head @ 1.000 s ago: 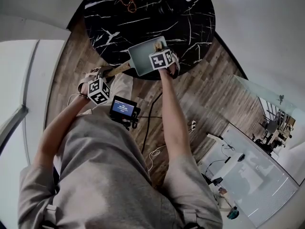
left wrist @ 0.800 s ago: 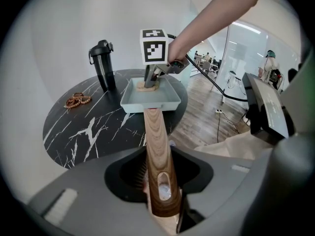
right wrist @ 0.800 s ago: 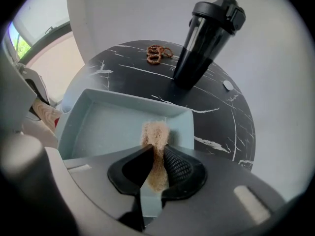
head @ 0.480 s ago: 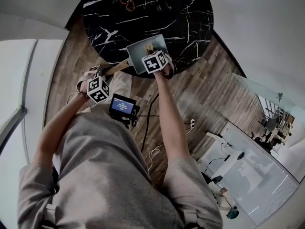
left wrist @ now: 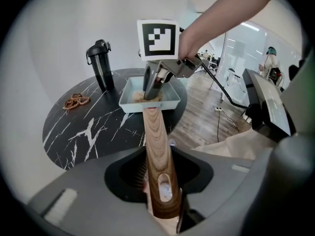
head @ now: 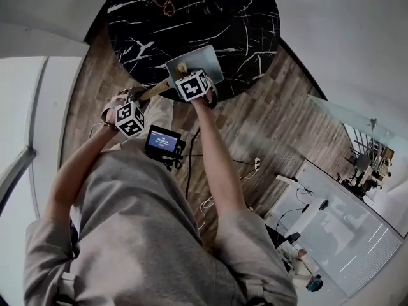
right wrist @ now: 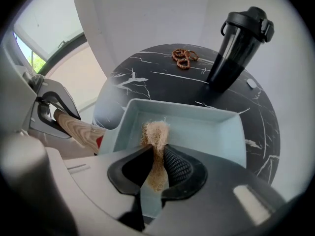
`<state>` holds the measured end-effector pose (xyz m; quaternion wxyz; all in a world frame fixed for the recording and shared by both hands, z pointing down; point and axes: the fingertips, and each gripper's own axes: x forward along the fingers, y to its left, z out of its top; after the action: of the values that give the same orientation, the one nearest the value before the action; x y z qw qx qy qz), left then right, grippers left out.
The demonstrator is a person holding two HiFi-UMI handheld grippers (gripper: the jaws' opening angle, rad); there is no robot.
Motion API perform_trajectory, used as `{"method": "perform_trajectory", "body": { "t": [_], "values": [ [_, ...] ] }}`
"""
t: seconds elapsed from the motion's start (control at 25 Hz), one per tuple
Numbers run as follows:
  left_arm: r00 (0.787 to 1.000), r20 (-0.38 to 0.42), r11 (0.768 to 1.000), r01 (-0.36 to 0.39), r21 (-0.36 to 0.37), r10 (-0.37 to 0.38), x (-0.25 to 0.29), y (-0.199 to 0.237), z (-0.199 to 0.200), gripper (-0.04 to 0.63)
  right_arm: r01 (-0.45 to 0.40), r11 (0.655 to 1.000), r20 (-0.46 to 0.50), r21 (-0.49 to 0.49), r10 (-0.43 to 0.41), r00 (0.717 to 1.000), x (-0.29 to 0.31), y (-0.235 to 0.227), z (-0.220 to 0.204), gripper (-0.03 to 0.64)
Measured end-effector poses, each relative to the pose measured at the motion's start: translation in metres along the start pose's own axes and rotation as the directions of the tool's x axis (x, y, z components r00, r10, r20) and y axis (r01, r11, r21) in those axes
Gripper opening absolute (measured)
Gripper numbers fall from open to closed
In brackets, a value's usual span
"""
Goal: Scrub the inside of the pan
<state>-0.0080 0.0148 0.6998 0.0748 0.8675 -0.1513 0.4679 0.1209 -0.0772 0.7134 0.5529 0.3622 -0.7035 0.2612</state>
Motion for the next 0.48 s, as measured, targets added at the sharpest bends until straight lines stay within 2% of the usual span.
{"method": "perform_trajectory", "body": {
  "t": [0.2, 0.48],
  "values": [
    [1.000, -0.008, 1.000, 0.003, -0.002, -0.003, 0.001, 0.000, 0.000, 0.129, -0.093, 0.993, 0.018, 0.070, 0.092, 0.996, 0.002, 0.023, 0.005, 0.077],
    [1.000, -0.019, 1.000, 0.004, -0.001, -0.004, 0.002, 0.000, 0.001, 0.127, -0.132, 0.982, 0.023, 0.132, 0.131, 0.991, 0.006, 0.019, 0.004, 0.077]
  ]
}}
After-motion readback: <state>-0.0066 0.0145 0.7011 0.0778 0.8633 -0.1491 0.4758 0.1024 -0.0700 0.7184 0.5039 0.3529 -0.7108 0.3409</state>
